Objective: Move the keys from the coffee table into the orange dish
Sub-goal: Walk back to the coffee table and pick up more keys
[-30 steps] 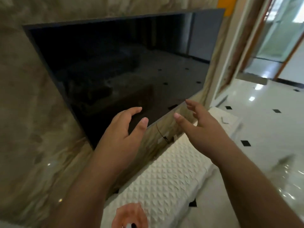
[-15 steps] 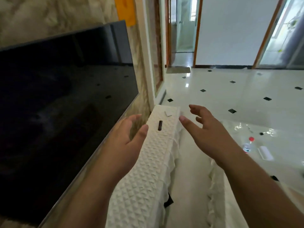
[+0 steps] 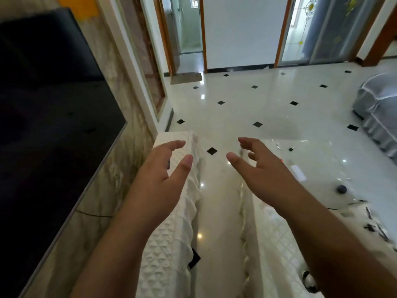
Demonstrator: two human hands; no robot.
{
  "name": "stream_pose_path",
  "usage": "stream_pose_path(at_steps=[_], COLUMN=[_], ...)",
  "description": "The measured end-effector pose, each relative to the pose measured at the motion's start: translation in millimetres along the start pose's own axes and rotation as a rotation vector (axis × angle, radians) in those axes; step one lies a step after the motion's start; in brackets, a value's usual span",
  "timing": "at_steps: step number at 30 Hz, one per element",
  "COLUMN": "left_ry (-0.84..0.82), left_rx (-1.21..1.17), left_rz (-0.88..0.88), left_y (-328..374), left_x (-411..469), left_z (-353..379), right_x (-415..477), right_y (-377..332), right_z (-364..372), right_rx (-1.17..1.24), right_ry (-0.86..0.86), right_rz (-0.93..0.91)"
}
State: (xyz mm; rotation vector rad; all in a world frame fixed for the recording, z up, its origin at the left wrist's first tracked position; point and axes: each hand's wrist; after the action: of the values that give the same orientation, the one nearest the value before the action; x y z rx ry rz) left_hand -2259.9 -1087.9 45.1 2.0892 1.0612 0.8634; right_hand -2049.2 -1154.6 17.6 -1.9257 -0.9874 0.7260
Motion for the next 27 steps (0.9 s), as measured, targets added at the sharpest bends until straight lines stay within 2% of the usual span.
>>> stream_pose_path(at_steps=[13,27], left_ry=[-0.081,-0.108], left_rx=[-0.022,-0.083], left_rz=[0.042,0.085], left_y=[-41.5,-105.4], left_x=[74.7,221.9], left_z=[33.9,-6.0], right_x=[74.6,197.1], right_y=[16.8,-60.9], right_z=[3.9,47.7], right_rx=[0.022,0.011], right_ry=[0.016,0.146], right_rz=[0.107,0.115])
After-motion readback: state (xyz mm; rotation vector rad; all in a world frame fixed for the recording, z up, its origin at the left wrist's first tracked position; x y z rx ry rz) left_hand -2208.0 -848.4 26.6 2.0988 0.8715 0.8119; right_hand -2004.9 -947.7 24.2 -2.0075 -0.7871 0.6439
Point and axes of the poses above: each hand's wrist, its own x-axis towards the middle knuckle, its own z-axis out of the palm, y = z × x, and after that the axes turned 10 degrees about z, right-handed
